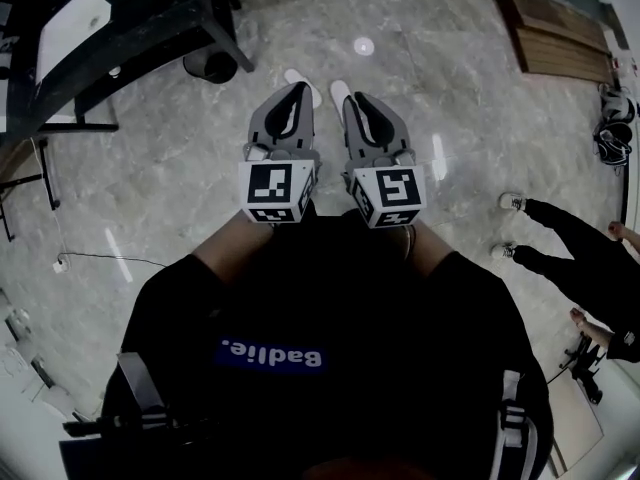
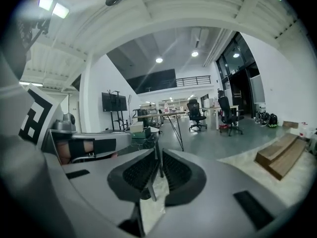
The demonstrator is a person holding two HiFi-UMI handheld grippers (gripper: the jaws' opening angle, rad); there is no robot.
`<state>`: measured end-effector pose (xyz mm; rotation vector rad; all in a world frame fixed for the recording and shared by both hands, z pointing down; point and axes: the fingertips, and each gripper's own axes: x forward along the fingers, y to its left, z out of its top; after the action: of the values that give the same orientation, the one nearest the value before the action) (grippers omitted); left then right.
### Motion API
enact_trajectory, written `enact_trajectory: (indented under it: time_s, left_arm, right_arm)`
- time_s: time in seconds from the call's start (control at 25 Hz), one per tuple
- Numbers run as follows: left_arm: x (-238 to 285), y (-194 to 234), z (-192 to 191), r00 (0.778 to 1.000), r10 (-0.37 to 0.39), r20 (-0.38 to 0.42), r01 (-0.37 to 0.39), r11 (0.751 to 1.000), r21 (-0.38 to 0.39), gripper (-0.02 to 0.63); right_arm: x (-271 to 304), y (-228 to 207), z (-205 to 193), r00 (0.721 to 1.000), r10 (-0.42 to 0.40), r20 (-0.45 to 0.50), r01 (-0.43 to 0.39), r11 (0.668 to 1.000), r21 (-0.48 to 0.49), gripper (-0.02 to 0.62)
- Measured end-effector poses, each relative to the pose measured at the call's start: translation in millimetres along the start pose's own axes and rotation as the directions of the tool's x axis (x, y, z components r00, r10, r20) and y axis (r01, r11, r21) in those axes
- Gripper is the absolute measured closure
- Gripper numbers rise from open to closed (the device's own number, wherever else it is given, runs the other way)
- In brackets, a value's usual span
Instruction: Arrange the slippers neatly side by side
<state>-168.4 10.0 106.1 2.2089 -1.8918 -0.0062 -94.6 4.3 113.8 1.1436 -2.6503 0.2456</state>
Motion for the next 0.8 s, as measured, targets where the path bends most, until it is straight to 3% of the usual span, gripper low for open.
enact_trajectory:
  time_s: [0.28,0.6,0.8]
  left_arm:
    - [34.2,45.8,-35.5,0.996,-0.013,-0.089,0.012,1.000,-0.008,0.617]
    - [85.1,42.0,-90.8,0.983,0.002,-0.185,0.001,1.000,0.018,0.617]
    - [120.6,47.7,-150.4,0.970,0.031,-0.240,-0.021,0.999,0.045,0.617]
  right_arm:
    - [45.0,-1.8,-17.1,0.998,-0.040,-0.054,0.041,0.999,0.026,0.569]
    - [71.9,-44.5,-56.0,0.996,-0.026,-0.087,0.033,0.996,0.082,0.569]
    - [90.3,-68.0,-105.5,0.993,0.002,-0.119,0.012,0.994,0.110,0.571]
